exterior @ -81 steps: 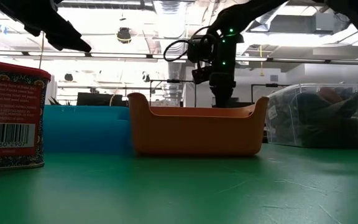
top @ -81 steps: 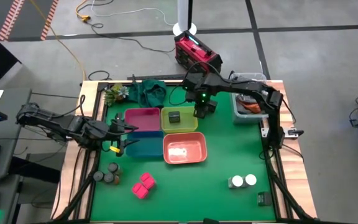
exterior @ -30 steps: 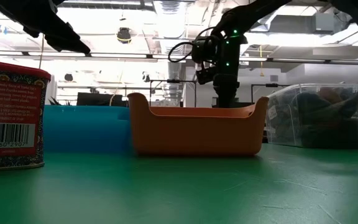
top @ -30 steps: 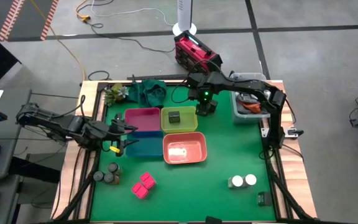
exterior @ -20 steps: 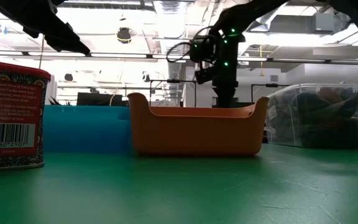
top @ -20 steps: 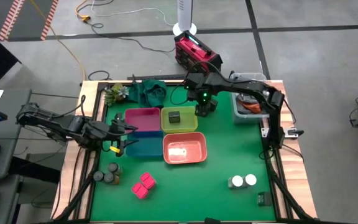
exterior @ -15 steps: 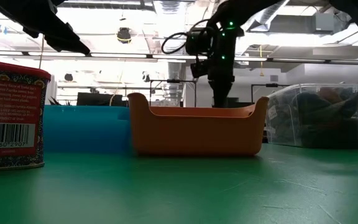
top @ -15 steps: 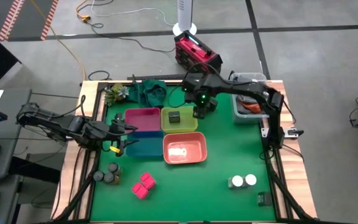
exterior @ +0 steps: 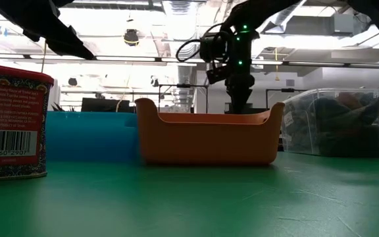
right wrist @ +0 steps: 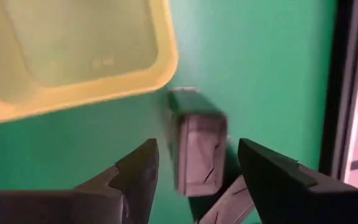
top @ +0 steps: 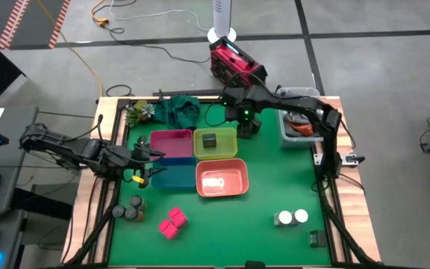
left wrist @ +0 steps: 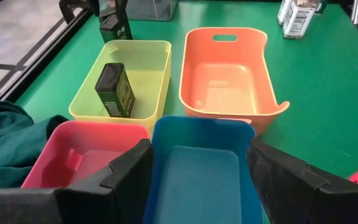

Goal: Sort spices by type
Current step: Put the top left black seasoning can into the yellow bin

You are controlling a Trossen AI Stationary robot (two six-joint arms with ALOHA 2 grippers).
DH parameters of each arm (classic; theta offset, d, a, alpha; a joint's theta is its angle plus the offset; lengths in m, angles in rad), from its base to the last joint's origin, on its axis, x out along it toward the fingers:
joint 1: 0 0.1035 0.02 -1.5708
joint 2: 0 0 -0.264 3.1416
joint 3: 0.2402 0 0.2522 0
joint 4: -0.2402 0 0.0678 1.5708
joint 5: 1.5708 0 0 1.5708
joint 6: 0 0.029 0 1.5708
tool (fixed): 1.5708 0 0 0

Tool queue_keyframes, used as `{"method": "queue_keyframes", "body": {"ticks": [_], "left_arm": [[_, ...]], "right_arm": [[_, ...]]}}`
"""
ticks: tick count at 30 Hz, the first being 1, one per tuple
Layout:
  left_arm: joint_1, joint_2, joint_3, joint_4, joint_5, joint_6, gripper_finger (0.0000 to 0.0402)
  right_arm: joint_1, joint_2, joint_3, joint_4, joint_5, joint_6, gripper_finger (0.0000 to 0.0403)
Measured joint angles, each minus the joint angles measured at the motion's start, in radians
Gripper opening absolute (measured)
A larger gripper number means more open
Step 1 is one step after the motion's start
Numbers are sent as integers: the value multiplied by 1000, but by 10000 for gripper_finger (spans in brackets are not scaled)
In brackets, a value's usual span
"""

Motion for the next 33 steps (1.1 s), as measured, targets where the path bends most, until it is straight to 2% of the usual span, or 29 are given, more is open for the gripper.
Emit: {"method": "queue_keyframes", "body": {"ticks": [3, 10, 14, 21, 33], "left_arm": [[0, 0, 0, 0, 0, -1, 245], [0, 0, 0, 1, 0, 13, 245], [0, 0, 0, 0, 0, 14, 245], [0, 0, 0, -13, 0, 6, 245], [0, 0, 0, -22, 0, -5, 245]], "right_arm": [[-13, 0, -8, -5, -40, -17, 275], [-18, 0, -9, 8, -27, -20, 350], [-12, 7, -16, 40, -23, -21, 367], [-18, 21, -97, 142, -21, -45, 344], [-20, 23, -103, 146, -22, -68, 261]]}}
